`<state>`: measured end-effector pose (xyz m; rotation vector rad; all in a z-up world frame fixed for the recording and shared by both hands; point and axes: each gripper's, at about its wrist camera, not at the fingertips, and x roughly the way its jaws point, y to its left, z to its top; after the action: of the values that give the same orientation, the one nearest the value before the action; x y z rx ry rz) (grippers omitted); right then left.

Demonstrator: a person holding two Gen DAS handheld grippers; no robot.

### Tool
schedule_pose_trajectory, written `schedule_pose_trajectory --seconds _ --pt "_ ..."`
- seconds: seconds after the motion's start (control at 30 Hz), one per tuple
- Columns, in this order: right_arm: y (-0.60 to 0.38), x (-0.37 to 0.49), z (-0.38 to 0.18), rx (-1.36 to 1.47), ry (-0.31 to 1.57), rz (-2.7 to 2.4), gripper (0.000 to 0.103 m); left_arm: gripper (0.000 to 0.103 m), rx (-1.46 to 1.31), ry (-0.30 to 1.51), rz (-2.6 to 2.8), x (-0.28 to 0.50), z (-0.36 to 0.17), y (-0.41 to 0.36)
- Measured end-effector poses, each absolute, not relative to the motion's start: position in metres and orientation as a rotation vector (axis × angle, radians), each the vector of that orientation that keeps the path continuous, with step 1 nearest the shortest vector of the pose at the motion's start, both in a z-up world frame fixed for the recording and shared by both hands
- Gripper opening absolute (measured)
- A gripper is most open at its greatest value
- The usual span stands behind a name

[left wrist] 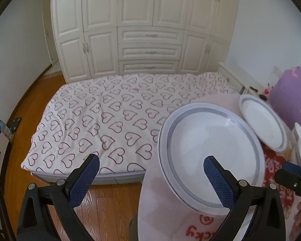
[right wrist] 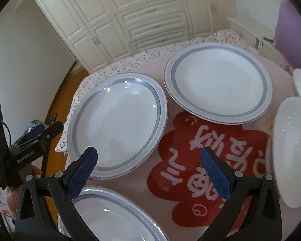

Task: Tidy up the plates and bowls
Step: 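Close both grippers on the rim of another grey-rimmed plate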

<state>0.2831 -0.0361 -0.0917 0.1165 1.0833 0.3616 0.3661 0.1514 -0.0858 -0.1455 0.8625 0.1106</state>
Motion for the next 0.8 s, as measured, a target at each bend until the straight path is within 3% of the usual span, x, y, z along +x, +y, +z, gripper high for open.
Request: schedule_pose_trajectory --seconds 0.17,0.27,0.33,0.63,0.67,0.73,0.8 --pt "-0.035 0.296 -0.1 0.137 1.102 0.349 0.101 0.1 -0.15 0.882 0.098 0.397 -0.098 0.155" --pt "-0.033 0.303 -0.105 0.152 1.114 0.349 0.098 0.091 -0.158 0.893 0.081 0.407 -0.104 0.16" --pt "-0.031 0.307 -0.109 0.155 1.123 0.349 0.093 0.078 -0.168 0.899 0.063 0.413 -0.107 0.164" --pt "-0.02 0.318 -0.123 0.131 1.132 0.331 0.058 0.021 -0.21 0.953 -0.035 0.436 -0.123 0.188" --pt "-0.018 0.319 -0.123 0.131 1.131 0.329 0.056 0.02 -0.212 0.95 -0.041 0.436 -0.123 0.19" --pt "-0.014 0.319 -0.121 0.124 1.122 0.334 0.039 0.019 -0.203 0.947 -0.036 0.438 -0.124 0.193" --pt "-0.011 0.322 -0.121 0.098 1.123 0.312 0.038 0.019 -0.213 0.946 -0.037 0.439 -0.126 0.197"
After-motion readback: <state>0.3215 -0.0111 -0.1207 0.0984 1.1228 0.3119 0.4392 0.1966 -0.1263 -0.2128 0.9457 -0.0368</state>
